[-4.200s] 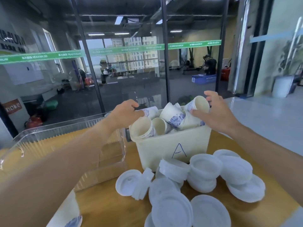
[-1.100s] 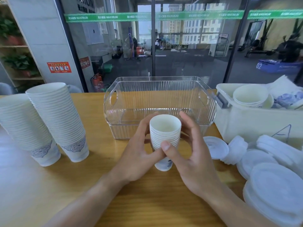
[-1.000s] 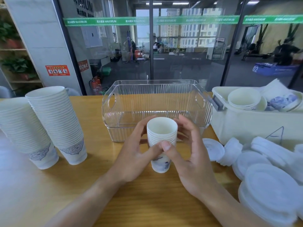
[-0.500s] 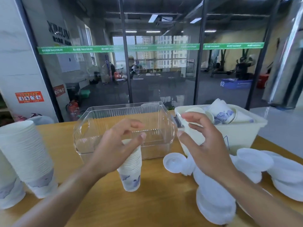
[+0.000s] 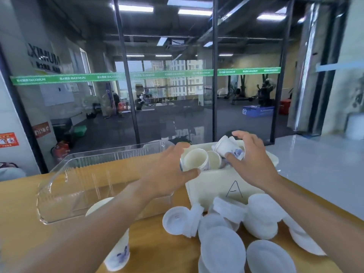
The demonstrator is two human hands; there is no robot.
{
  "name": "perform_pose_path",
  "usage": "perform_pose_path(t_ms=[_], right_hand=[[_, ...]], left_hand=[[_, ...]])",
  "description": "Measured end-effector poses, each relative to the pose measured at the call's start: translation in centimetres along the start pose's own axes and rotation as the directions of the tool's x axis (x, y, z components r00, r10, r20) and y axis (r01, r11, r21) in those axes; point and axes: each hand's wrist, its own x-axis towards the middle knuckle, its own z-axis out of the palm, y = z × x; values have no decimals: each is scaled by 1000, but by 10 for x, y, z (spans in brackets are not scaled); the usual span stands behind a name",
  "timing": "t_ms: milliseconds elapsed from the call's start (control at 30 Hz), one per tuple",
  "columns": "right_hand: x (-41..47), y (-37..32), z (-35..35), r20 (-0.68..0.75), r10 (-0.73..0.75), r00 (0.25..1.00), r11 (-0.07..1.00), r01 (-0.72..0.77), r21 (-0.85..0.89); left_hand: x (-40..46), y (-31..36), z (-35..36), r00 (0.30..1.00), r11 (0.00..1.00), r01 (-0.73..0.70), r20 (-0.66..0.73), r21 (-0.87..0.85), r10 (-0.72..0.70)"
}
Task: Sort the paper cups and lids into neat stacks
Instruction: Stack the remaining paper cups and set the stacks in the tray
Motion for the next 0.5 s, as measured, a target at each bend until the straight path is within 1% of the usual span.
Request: perform_pose_path(t_ms=[100, 200, 333, 500], right_hand=[[11, 4, -1, 75, 8, 997, 996, -1, -90], [19, 4, -2, 125, 22, 992, 987, -2, -158], [27, 3, 2, 155, 32, 987, 967, 9, -254], [39, 2, 6, 190, 68, 979, 931, 6, -365]], left_hand=[[13, -1, 9, 999, 999, 40, -14, 21, -39], [21, 1, 16, 998, 998, 65, 1, 3, -65], [28, 1, 21, 996, 996, 90, -13, -7, -90], [27, 5, 23, 995, 996, 88, -40, -31, -89]])
